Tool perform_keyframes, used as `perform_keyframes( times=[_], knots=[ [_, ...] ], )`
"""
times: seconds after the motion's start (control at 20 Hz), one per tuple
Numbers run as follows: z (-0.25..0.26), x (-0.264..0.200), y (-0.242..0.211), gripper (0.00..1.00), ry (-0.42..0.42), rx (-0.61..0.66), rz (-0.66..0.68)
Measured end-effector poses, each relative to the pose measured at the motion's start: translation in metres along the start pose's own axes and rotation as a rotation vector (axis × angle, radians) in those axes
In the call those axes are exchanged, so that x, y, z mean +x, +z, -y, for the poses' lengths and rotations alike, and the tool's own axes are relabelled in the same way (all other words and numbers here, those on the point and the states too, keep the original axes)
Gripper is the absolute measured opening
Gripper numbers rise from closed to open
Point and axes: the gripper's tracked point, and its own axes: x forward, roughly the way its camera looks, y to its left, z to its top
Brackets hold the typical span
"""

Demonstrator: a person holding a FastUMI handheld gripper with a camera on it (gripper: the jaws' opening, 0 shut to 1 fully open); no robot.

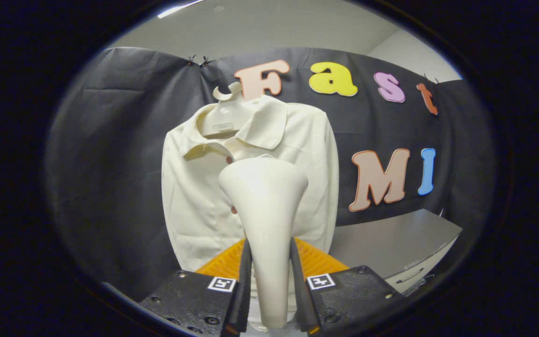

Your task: Iron the clothes twice with a garment steamer, once on the left side and once on the right side.

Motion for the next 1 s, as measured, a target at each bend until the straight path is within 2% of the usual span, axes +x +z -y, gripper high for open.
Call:
perform_keyframes(
  times=[0.2,0.55,1.0],
  knots=[
    [0.014,0.016,0.032,0.41,-0.043,0.025,0.053],
    [0.021,0.032,0.053,0.41,-0.114,0.032,0.070],
    [0.025,0.043,0.013,0.41,-0.205,-0.047,0.046]
  ],
)
